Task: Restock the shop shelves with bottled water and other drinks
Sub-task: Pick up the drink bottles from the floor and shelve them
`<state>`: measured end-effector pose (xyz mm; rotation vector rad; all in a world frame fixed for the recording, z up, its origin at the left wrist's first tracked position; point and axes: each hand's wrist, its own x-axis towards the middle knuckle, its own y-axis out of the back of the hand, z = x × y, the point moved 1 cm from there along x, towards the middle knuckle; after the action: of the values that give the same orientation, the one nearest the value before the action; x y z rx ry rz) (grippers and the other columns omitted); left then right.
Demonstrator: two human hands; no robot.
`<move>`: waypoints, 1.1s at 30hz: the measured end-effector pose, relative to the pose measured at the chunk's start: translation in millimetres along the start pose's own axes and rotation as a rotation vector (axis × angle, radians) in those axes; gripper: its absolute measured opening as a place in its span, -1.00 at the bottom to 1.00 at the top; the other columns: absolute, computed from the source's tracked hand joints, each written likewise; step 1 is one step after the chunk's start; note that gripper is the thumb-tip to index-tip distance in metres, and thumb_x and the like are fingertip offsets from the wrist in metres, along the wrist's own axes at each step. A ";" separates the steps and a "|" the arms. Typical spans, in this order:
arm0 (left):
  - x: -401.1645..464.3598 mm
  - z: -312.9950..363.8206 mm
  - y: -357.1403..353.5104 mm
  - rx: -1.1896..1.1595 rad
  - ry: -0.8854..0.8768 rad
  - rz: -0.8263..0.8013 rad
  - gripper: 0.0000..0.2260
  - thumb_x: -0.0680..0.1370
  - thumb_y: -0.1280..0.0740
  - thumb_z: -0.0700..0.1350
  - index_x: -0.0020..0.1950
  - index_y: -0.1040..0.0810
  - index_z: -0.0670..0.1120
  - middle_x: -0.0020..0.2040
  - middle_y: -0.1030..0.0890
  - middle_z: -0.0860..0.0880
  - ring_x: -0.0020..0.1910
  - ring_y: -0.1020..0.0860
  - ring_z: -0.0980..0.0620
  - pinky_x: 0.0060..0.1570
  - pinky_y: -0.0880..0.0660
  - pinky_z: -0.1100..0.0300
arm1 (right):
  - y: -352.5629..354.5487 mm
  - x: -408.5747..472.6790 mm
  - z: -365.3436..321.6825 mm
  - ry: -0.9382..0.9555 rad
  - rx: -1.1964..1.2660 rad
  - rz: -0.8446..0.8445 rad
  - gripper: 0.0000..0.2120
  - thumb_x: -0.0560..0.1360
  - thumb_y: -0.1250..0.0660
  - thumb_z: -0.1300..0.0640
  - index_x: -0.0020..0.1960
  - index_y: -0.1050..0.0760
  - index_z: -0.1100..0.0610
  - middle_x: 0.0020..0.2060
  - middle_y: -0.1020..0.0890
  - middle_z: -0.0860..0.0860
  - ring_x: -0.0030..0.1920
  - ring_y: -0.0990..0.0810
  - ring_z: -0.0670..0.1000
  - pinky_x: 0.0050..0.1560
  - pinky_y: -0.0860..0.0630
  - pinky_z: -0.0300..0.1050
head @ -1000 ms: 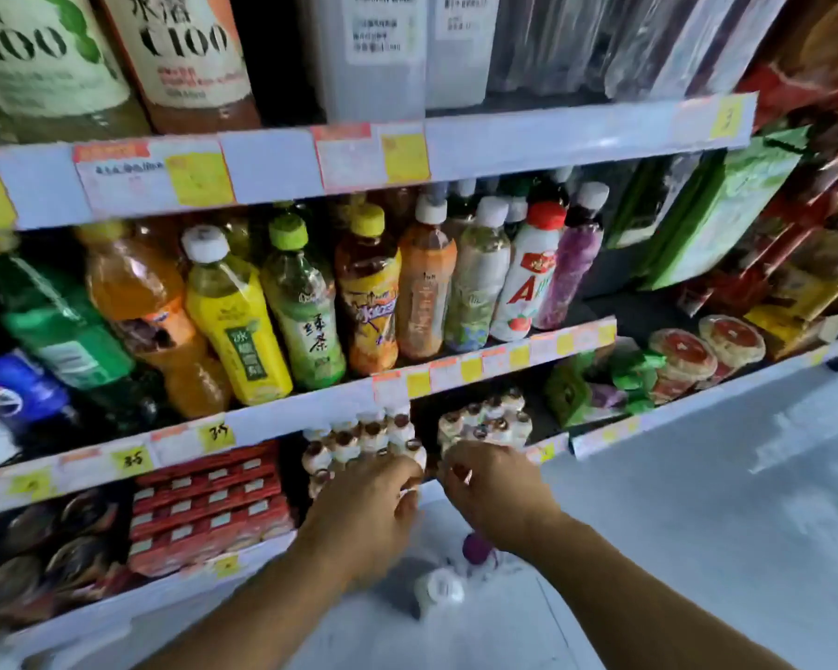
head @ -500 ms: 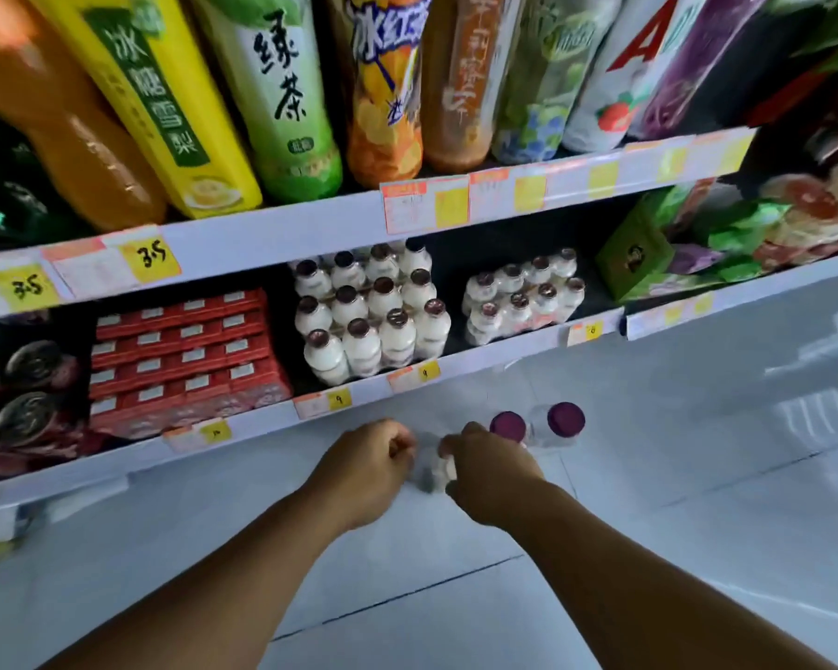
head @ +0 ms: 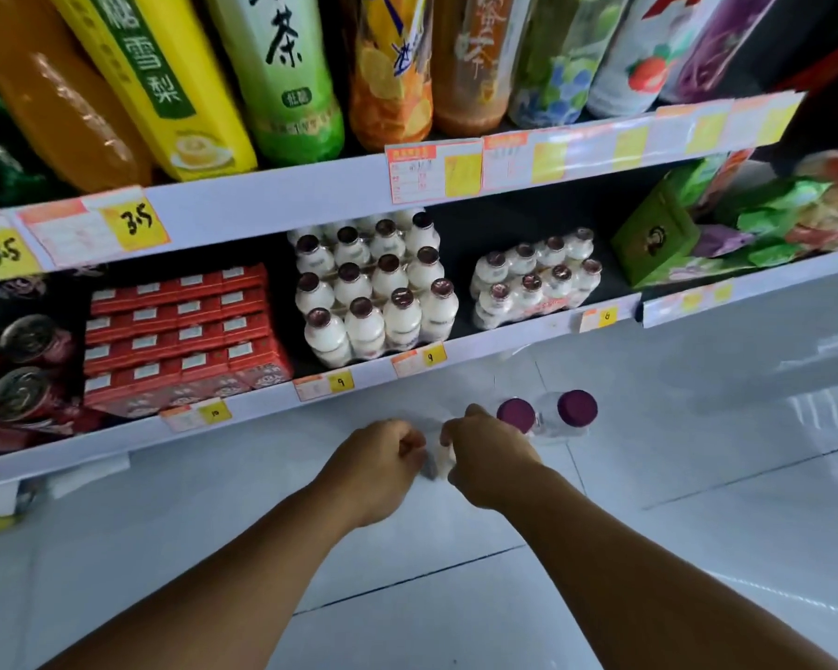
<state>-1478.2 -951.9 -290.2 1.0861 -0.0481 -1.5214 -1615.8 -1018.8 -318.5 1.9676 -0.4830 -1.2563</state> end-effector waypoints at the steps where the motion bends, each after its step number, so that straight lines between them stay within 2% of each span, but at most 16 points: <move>1: -1.8 1.8 1.1 -0.001 0.001 0.003 -0.78 0.63 -0.26 0.00 0.24 -0.57 0.02 0.14 -0.62 0.04 0.05 -0.56 0.07 -0.02 -0.42 0.26 | 0.0 -0.7 -0.4 0.003 0.001 0.004 -0.61 0.51 -0.39 0.22 0.32 -0.52 0.03 0.22 -0.45 0.06 0.13 -0.61 0.22 0.11 -0.62 0.09; 6: -23.6 14.5 17.1 0.018 -0.003 0.010 -0.79 0.64 -0.23 -0.02 0.23 -0.56 0.02 0.12 -0.61 0.04 0.04 -0.55 0.07 -0.04 -0.42 0.27 | 8.7 -17.3 -0.6 -0.013 0.067 0.030 -0.60 0.53 -0.37 0.16 0.35 -0.50 0.02 0.24 -0.44 0.07 0.15 -0.58 0.22 0.13 -0.59 0.08; 8: -32.5 19.9 30.8 -0.008 0.005 0.035 -0.78 0.64 -0.22 -0.01 0.24 -0.55 0.03 0.15 -0.60 0.04 0.05 -0.55 0.07 -0.02 -0.45 0.25 | 25.4 -27.7 -4.6 -0.012 0.105 0.036 -0.60 0.52 -0.38 0.11 0.35 -0.50 -0.03 0.23 -0.46 0.06 0.17 -0.57 0.20 0.13 -0.57 0.04; 10: -40.7 29.5 47.2 -0.079 0.009 0.064 -0.78 0.64 -0.22 0.02 0.23 -0.55 0.04 0.14 -0.61 0.01 0.03 -0.56 0.02 -0.09 -0.45 0.21 | 52.7 -39.0 -11.9 0.006 0.120 0.045 -0.59 0.49 -0.41 0.06 0.33 -0.51 -0.05 0.22 -0.51 0.05 0.19 -0.57 0.16 0.16 -0.55 0.00; 13: -55.8 53.0 75.5 -0.190 -0.031 0.141 -0.78 0.65 -0.16 0.09 0.00 -0.55 0.04 -0.05 -0.60 -0.16 -0.06 -0.58 -0.10 -0.24 -0.37 0.17 | 109.5 -61.9 -30.1 0.059 0.158 0.095 -0.60 0.45 -0.43 0.06 0.29 -0.54 -0.01 0.19 -0.59 0.04 0.16 -0.58 0.09 0.06 -0.52 -0.11; 15: -66.6 70.4 94.7 -0.295 -0.061 0.167 -0.68 0.65 -0.11 0.15 -0.03 -0.57 0.02 -0.05 -0.62 -0.06 -0.06 -0.57 -0.03 -0.07 -0.46 0.10 | 153.7 -83.5 -46.3 0.106 0.154 0.149 -0.64 0.44 -0.42 0.07 0.23 -0.58 0.06 0.11 -0.63 0.06 0.04 -0.60 0.08 -0.07 -0.52 -0.14; 18: -83.5 99.5 124.8 -0.497 -0.131 0.207 -0.60 0.56 -0.11 0.32 -0.07 -0.68 0.17 0.03 -0.69 0.07 0.06 -0.63 0.02 0.20 -0.50 0.00 | 221.2 -122.4 -70.8 0.175 0.116 0.265 -0.67 0.43 -0.44 0.03 0.18 -0.61 0.06 0.06 -0.66 0.04 -0.05 -0.58 0.06 -0.08 -0.54 -0.13; 19: -90.1 110.4 136.1 -0.579 -0.125 0.236 -0.57 0.54 -0.11 0.35 -0.10 -0.69 0.17 0.00 -0.71 0.07 0.03 -0.65 0.03 0.16 -0.53 0.04 | 242.9 -136.2 -78.2 0.195 0.099 0.307 -0.66 0.43 -0.45 0.00 0.18 -0.61 0.05 0.04 -0.66 0.04 -0.07 -0.58 0.06 -0.09 -0.54 -0.13; 21: -103.3 129.2 159.7 -0.685 -0.125 0.283 -0.47 0.60 -0.06 0.31 -0.16 -0.70 0.04 -0.15 -0.72 0.04 -0.14 -0.66 0.06 -0.14 -0.56 0.25 | 282.6 -164.8 -91.6 0.227 0.114 0.394 -0.64 0.43 -0.46 -0.02 0.21 -0.59 0.01 -0.07 -0.65 0.01 -0.21 -0.55 0.01 -0.18 -0.48 -0.17; 22: -109.3 136.0 170.5 -0.701 -0.128 0.302 -0.45 0.60 -0.04 0.31 -0.19 -0.68 0.01 -0.21 -0.72 0.05 -0.20 -0.65 0.08 -0.23 -0.52 0.28 | 299.9 -178.9 -97.7 0.242 0.133 0.443 -0.62 0.43 -0.46 -0.03 0.23 -0.59 -0.01 -0.15 -0.62 -0.02 -0.28 -0.52 -0.03 -0.24 -0.43 -0.20; 23: -116.2 142.5 180.6 -0.716 -0.141 0.319 -0.43 0.56 -0.04 0.37 -0.16 -0.68 0.03 -0.18 -0.72 0.04 -0.18 -0.65 0.08 -0.16 -0.52 0.27 | 315.9 -192.1 -103.9 0.256 0.146 0.496 -0.61 0.42 -0.47 -0.04 0.23 -0.57 -0.02 -0.22 -0.58 -0.07 -0.31 -0.50 -0.08 -0.29 -0.39 -0.21; 24: -121.1 146.0 189.6 -0.749 -0.171 0.322 -0.40 0.49 -0.05 0.46 -0.04 -0.68 0.05 -0.06 -0.71 0.02 -0.06 -0.64 0.06 0.02 -0.53 0.18 | 330.0 -204.7 -109.7 0.267 0.161 0.547 -0.60 0.41 -0.47 -0.05 0.23 -0.56 -0.04 -0.24 -0.56 -0.11 -0.31 -0.50 -0.12 -0.34 -0.38 -0.22; 26: -140.1 157.0 205.2 -0.849 -0.234 0.236 -0.31 0.40 -0.05 0.54 0.24 -0.60 0.12 0.21 -0.64 0.03 0.20 -0.57 -0.02 0.29 -0.44 -0.08 | 353.4 -225.9 -120.3 0.291 0.228 0.635 -0.60 0.39 -0.47 -0.07 0.21 -0.54 -0.08 -0.19 -0.60 -0.13 -0.28 -0.56 -0.15 -0.33 -0.46 -0.21; 29: -166.0 173.3 224.4 -0.851 -0.341 0.064 -0.33 0.37 -0.01 0.57 0.27 -0.55 0.26 0.25 -0.62 0.11 0.31 -0.52 -0.01 0.31 -0.39 -0.25 | 378.5 -246.6 -133.5 0.343 0.378 0.732 -0.65 0.37 -0.45 -0.04 0.14 -0.52 -0.12 -0.28 -0.66 -0.03 -0.43 -0.58 -0.12 -0.43 -0.49 -0.10; 31: -182.0 183.0 237.5 -0.830 -0.388 0.007 -0.36 0.35 -0.01 0.56 0.22 -0.57 0.31 0.24 -0.62 0.15 0.31 -0.52 0.02 0.32 -0.35 -0.28 | 389.7 -255.6 -141.5 0.376 0.481 0.795 -0.67 0.38 -0.46 -0.04 0.12 -0.52 -0.12 -0.32 -0.67 0.01 -0.41 -0.63 -0.03 -0.35 -0.56 -0.02; 33: -196.1 189.9 250.1 -0.835 -0.401 -0.015 -0.32 0.29 -0.07 0.59 0.24 -0.56 0.30 0.26 -0.61 0.14 0.31 -0.52 0.00 0.32 -0.35 -0.29 | 398.4 -262.8 -148.7 0.397 0.562 0.867 -0.68 0.40 -0.49 -0.05 0.12 -0.53 -0.11 -0.33 -0.66 -0.01 -0.38 -0.65 -0.04 -0.30 -0.58 -0.07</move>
<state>-1437.3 -969.4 77.3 0.1162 0.2967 -1.5271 -1572.3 -1052.0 178.4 1.9866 -1.3918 -0.1802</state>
